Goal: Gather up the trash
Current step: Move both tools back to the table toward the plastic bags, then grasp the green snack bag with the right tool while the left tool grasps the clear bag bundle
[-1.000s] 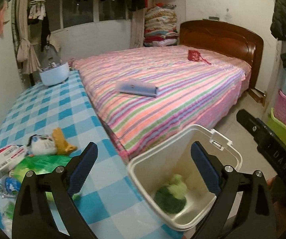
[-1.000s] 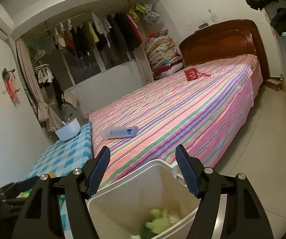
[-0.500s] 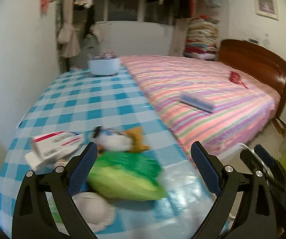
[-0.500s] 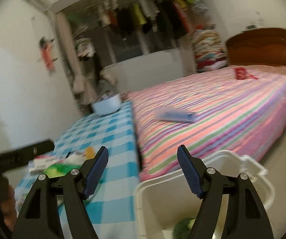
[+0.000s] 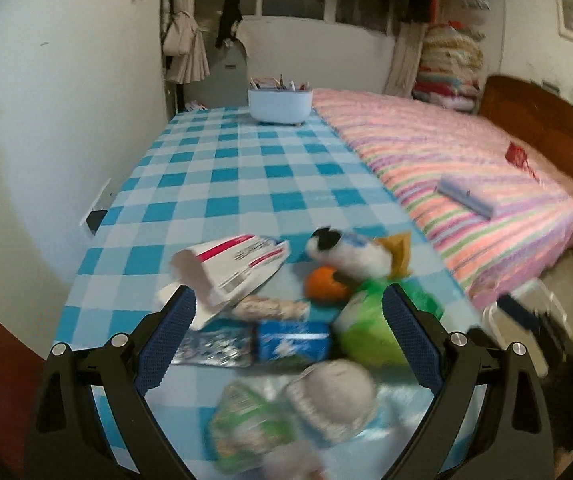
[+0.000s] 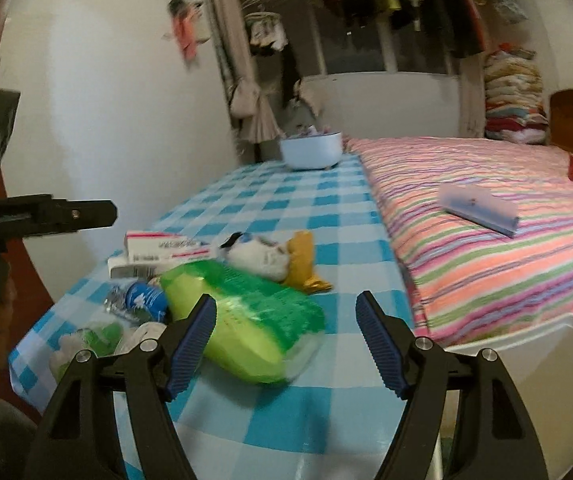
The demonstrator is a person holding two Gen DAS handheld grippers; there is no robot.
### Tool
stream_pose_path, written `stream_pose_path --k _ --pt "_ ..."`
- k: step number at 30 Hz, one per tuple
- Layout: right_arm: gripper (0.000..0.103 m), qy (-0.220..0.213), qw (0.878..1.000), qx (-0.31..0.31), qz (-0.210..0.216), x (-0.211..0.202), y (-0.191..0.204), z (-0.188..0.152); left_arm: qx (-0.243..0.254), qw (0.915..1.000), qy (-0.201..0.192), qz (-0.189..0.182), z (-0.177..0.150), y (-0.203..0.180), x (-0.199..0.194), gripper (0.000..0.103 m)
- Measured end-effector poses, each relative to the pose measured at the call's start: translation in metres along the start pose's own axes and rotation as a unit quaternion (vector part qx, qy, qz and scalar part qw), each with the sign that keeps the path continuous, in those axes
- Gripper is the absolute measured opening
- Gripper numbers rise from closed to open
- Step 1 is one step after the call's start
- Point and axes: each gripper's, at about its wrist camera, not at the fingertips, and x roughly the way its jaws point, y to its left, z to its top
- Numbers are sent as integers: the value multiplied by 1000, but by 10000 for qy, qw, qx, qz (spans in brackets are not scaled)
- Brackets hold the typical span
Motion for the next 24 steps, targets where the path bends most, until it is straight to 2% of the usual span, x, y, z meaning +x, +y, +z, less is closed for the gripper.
stream_pose_path --k 4,9,14,16,20,24 --pt "70 176 9994 -216 190 12 14 -2 410 9987 274 -161 -17 12 -5 93" --pt "70 426 9973 -498 320 25 30 -5 781 9928 544 -732 -37 22 -13 93" --pt "70 696 9947 -736 156 36 37 -9 1166 9837 682 -1183 -52 16 -14 93" --pt "70 799 9936 -793 90 40 38 -10 1148 9807 831 -1344 -55 19 -9 93" --pt "70 1015 9894 -1040 -74 50 40 -13 1046 9782 1131 -1391 -61 26 8 93" --pt "70 1196 9857 -1185 -106 57 43 -15 835 9721 1556 -1542 -67 29 29 93"
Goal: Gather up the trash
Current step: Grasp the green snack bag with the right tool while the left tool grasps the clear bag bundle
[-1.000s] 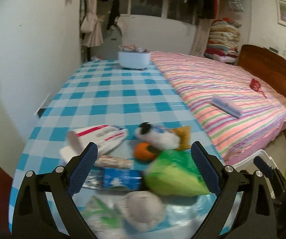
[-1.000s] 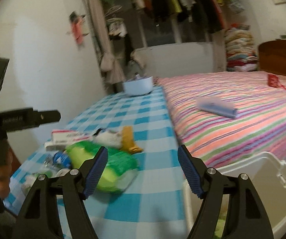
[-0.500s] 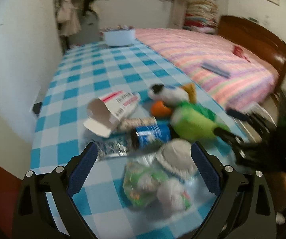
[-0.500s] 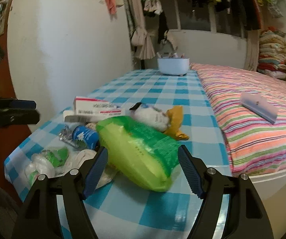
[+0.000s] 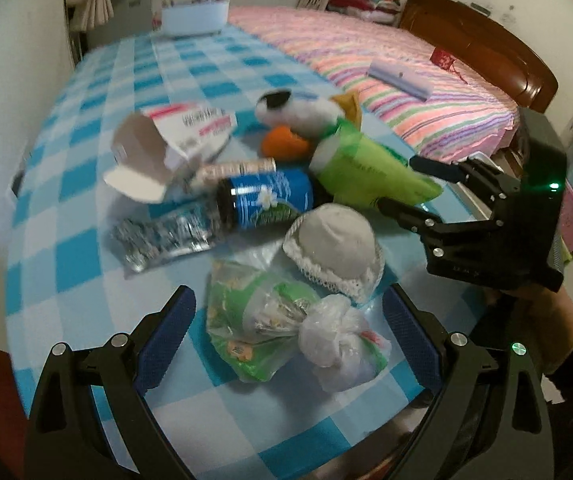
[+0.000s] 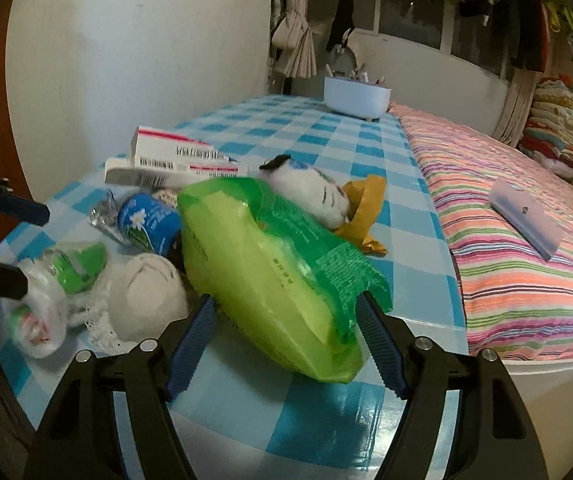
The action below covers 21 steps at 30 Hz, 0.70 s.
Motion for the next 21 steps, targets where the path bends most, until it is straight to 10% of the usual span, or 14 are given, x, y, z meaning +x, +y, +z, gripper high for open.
stream_pose_path --k 9,14,21 --pt "40 456 9989 -97 22 18 0 2 -399 9975 585 -39 -2 14 35 93" --pt "18 347 9994 13 41 14 -6 0 -452 9981 421 80 4 13 38 86" --pt "14 -159 9984 527 139 -5 -26 4 -581 9973 -37 455 16 13 28 67"
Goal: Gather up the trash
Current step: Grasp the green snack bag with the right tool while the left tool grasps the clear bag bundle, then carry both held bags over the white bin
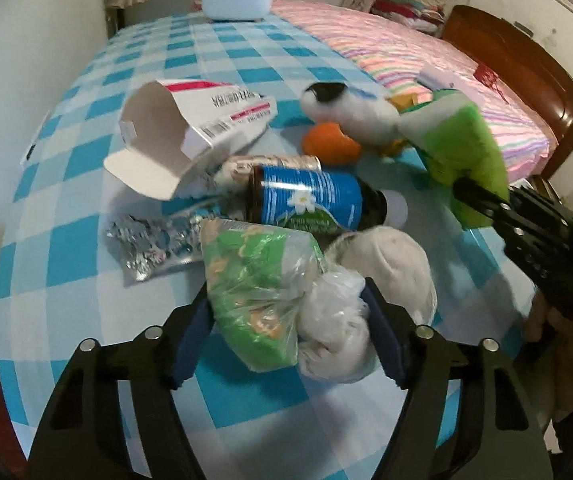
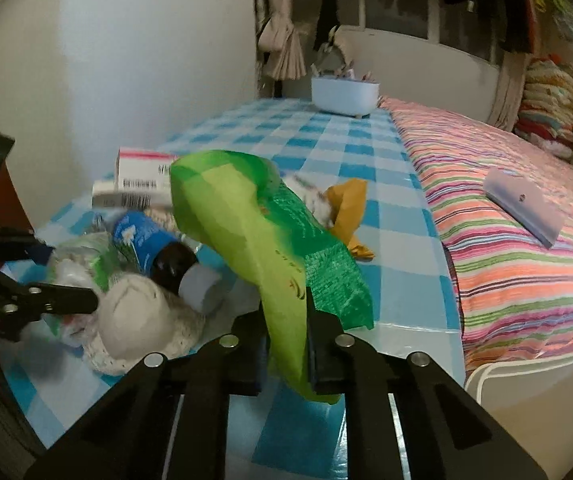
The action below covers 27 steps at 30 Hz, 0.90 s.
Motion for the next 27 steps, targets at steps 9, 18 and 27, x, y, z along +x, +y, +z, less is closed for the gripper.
stream_pose_path --k 9,18,27 --pt "14 -539 9979 370 30 -21 -12 2 -129 9978 -574 297 11 1 -24 66" --pt "14 -731 9956 569 -122 -36 -24 -1 -10 9955 -903 278 22 -24 -37 66" --pt "14 -864 9930 708 -371 -54 -43 -8 411 9937 -1042 7 34 -74 -38 66"
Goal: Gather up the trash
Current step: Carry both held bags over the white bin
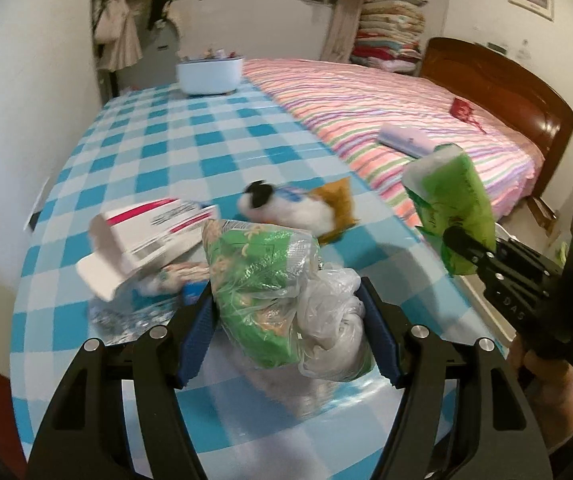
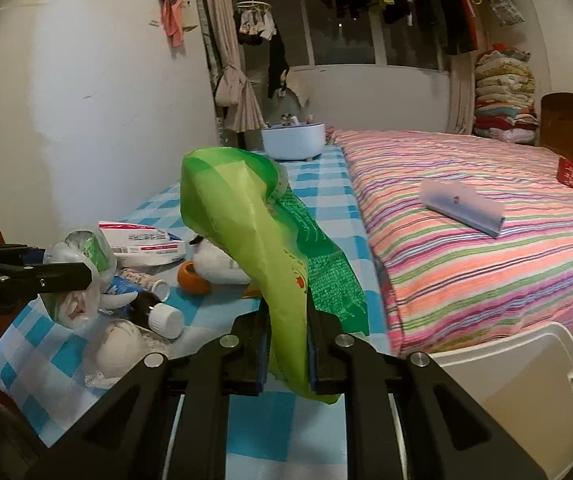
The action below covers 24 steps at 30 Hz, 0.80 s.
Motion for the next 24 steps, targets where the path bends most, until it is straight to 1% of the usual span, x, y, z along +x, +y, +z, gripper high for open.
stream_pose_path --k 11,24 --pt "14 -158 9985 229 -480 -31 -40 -2 374 9983 -55 -447 13 -68 17 66" --pt "14 -273 9903 711 -1160 -70 -90 -15 751 9927 21 -945 16 -141 38 66"
